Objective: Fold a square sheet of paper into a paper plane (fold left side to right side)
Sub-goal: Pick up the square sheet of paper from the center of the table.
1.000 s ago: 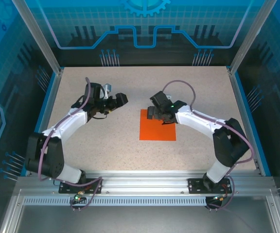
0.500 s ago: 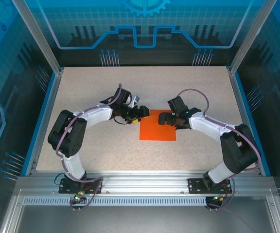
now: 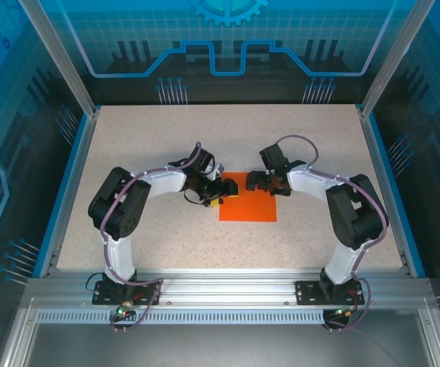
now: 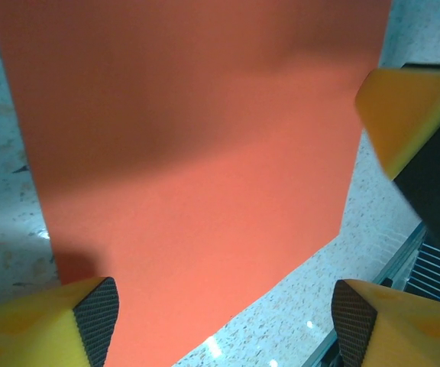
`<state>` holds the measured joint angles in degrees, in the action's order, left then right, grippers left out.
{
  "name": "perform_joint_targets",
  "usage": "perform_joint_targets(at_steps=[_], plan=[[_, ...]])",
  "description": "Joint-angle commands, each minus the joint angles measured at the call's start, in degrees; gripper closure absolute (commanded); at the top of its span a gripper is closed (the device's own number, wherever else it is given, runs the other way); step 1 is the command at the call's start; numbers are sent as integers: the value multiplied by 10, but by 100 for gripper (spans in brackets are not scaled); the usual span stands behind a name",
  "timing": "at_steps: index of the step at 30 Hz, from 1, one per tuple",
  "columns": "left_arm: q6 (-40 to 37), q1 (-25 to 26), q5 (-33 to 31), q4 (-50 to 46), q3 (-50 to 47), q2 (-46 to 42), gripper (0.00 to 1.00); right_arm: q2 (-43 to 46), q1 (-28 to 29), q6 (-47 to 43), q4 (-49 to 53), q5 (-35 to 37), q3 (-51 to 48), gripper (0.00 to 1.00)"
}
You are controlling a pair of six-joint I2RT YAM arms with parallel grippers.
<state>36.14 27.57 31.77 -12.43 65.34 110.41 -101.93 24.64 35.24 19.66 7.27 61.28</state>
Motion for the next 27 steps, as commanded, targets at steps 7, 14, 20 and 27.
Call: perform_joint_targets(at_steps=[7, 14, 20, 27], plan=[[6, 5, -7, -30, 14, 31, 36, -57, -12, -32, 31, 19, 63, 0], [4, 5, -13, -35, 17, 38, 53, -65, -12, -15, 42, 12, 54, 0], [6, 5, -18, -36, 17, 41, 57, -57, -6, 1, 38, -18, 29, 0], [6, 5, -23, -38, 20, 41, 59, -32, 13, 6, 34, -35, 11, 0]])
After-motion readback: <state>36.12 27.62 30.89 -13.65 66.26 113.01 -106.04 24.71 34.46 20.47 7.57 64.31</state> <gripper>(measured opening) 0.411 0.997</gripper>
